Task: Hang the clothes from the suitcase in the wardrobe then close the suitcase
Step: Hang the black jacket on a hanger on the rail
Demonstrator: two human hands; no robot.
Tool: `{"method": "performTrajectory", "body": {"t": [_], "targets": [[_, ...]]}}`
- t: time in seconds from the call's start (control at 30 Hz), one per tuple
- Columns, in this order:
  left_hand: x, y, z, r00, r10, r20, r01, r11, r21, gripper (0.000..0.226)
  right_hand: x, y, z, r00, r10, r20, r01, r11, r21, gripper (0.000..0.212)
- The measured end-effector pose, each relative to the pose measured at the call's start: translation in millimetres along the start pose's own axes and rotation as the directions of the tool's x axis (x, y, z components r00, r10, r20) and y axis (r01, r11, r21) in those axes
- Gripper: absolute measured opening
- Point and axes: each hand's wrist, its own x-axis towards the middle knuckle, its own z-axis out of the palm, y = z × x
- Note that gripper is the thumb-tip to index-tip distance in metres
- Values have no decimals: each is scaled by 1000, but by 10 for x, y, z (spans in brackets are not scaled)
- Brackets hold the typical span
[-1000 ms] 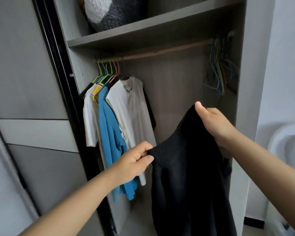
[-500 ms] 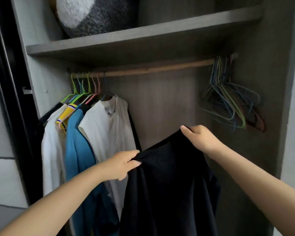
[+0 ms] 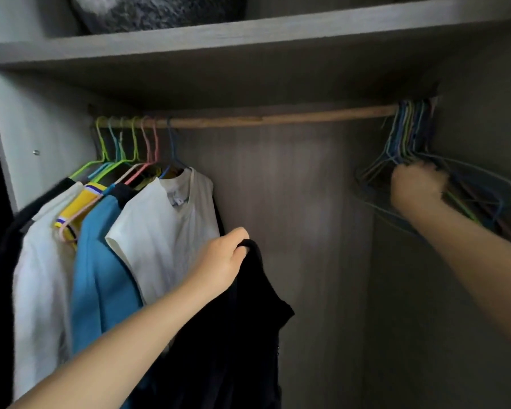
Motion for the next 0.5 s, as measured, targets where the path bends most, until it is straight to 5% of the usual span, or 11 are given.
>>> {"method": "performTrajectory", "body": {"t": [0.23, 0.33, 0.5], "targets": [[172, -124, -143, 1000, -1, 8, 0, 997, 83, 12, 157, 14, -5, 995, -5, 100, -5, 995, 104, 31], [224, -88, -126, 999, 32, -1, -32, 995, 93, 11, 222, 4, -47, 989, 15, 148, -62, 947, 316, 32], [273, -58, -42, 999, 43, -7, -42, 994, 105, 14, 362, -49, -80, 999, 41, -16, -18, 727, 686, 26]]}}
